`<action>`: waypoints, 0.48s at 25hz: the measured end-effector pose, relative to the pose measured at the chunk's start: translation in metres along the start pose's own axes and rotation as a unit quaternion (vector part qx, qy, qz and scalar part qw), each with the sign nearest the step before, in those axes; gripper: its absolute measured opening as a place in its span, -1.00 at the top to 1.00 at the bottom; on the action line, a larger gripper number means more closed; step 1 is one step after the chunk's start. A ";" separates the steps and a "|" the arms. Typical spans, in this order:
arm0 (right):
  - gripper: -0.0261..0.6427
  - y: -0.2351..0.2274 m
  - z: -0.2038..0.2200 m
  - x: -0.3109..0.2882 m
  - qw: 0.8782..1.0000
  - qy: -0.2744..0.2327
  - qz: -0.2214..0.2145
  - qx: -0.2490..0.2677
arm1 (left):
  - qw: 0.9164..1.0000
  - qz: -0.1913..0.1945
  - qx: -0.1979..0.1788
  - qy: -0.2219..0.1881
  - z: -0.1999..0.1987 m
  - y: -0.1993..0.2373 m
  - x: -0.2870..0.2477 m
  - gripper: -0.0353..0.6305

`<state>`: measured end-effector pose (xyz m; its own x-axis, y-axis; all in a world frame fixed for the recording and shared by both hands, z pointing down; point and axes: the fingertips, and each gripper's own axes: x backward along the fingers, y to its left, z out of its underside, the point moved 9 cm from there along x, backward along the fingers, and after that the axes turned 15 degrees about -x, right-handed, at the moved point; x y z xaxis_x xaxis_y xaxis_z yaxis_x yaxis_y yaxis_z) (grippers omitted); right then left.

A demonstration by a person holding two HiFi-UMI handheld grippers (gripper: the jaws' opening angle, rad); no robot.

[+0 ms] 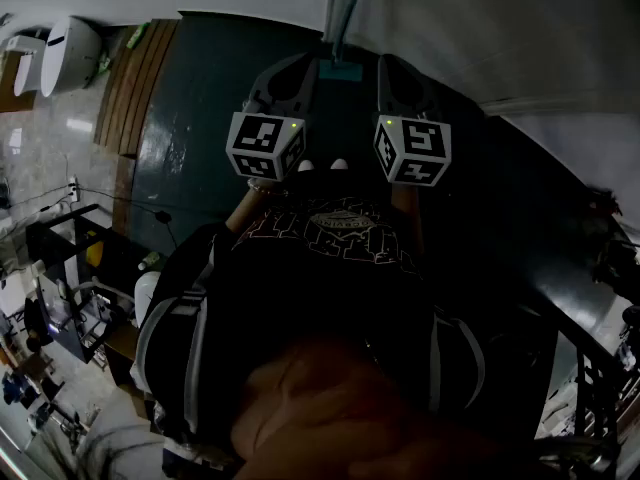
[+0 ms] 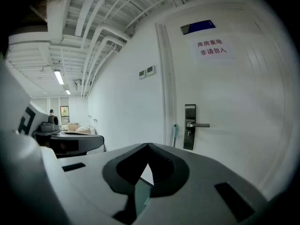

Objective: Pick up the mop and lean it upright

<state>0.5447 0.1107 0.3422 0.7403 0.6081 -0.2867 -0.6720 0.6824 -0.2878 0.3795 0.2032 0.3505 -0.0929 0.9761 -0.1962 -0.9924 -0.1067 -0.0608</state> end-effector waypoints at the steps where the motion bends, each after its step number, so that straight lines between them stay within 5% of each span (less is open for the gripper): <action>1: 0.86 0.000 0.000 0.000 1.000 0.002 -0.001 -0.001 | 1.000 -0.001 0.002 0.002 0.000 -0.001 0.000 0.76; 12: 0.86 0.008 0.003 -0.016 1.000 -0.001 0.002 -0.017 | 1.000 0.003 0.010 0.003 0.005 0.019 0.004 0.76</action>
<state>0.5272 0.1078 0.3473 0.7376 0.6119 -0.2857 -0.6753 0.6659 -0.3172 0.3596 0.2057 0.3533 -0.0994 0.9740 -0.2034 -0.9931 -0.1098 -0.0404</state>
